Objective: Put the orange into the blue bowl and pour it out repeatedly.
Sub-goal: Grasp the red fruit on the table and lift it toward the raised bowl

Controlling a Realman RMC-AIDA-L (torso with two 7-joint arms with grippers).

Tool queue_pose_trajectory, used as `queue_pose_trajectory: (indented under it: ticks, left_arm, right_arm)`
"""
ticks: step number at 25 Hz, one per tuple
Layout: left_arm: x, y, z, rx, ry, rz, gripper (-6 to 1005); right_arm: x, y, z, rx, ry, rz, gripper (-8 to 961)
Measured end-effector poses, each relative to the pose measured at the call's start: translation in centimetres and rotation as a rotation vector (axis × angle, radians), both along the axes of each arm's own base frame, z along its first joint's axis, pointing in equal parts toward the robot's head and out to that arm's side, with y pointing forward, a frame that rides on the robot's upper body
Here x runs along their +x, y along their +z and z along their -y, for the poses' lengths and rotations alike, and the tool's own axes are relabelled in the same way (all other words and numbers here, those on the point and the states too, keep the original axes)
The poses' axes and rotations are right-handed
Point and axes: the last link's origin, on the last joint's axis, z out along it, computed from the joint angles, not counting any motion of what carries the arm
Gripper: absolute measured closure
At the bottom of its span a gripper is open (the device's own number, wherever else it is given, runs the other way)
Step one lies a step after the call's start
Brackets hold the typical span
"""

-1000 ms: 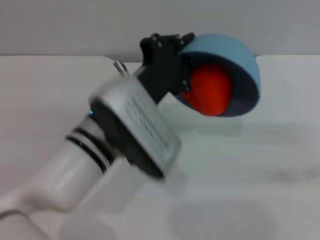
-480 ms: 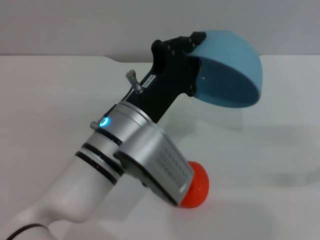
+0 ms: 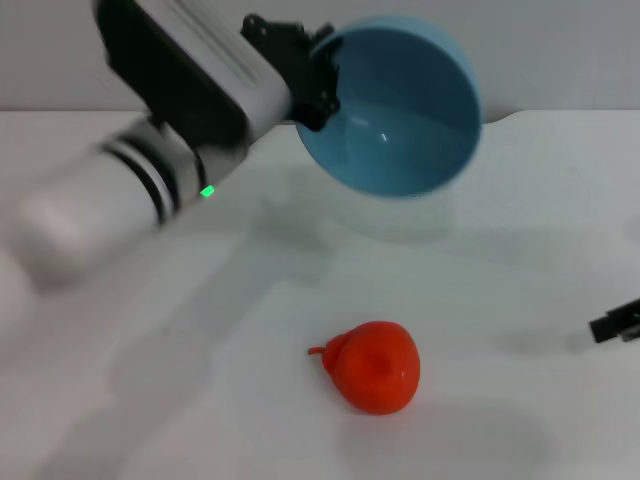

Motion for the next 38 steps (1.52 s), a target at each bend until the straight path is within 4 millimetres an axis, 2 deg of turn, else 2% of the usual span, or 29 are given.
queue_pose_trajectory:
  ticks: [2, 4, 9, 12, 13, 16, 19, 24, 26, 31, 37, 38]
  left_arm:
    - [-0.5, 1.6, -1.3, -0.211, 0.127, 0.095, 1001]
    - [-1.0, 2.2, -1.7, -0.306, 0.192, 0.111, 1000]
    - [-2.7, 3.9, -1.7, -0.554, 0.377, 0.039, 1000]
    - [-3.4, 5.3, -1.6, -0.576, 0.525, 0.029, 1000]
    - [-4.2, 6.5, -1.4, -0.570, 0.639, 0.017, 1000]
    - [-5.0, 7.5, -1.1, -0.558, 0.738, -0.001, 999]
    - [-5.6, 8.3, -0.4, -0.543, 0.821, -0.030, 999]
    - [-6.1, 8.7, 1.2, -0.575, 0.880, -0.087, 999]
    - [-6.0, 8.7, 1.4, -0.578, 0.884, -0.093, 999]
    - [-5.9, 9.0, 1.4, -0.567, 0.888, -0.088, 1000]
    - [-6.0, 9.4, 1.5, -0.554, 0.901, -0.088, 1000]
    - [-6.0, 9.4, 1.5, -0.551, 0.904, -0.091, 1000]
  right_arm:
    - [-0.6, -0.7, -0.6, -0.020, 0.031, 0.009, 507]
    - [-1.3, -1.6, -1.1, -0.053, 0.065, 0.011, 507]
    - [-2.9, -3.8, -2.1, -0.134, 0.140, 0.046, 507]
    - [-4.3, -4.7, -3.0, -0.127, 0.235, 0.032, 507]
    - [-5.0, -5.0, -3.3, -0.115, 0.283, 0.001, 507]
    - [-6.8, -5.6, -4.2, -0.022, 0.425, -0.140, 507]
    - [-7.4, -6.3, -4.4, 0.044, 0.560, -0.254, 507]
    - [-8.1, -7.8, -3.6, -0.026, 0.769, -0.307, 507]
    - [-9.1, -9.0, -3.2, -0.111, 0.848, -0.286, 507]
    - [-9.9, -10.4, -3.0, -0.220, 0.898, -0.226, 507]
    - [-9.9, -11.9, -3.1, -0.288, 0.890, -0.169, 344]
    - [-9.7, -12.1, -3.1, -0.290, 0.884, -0.159, 340]
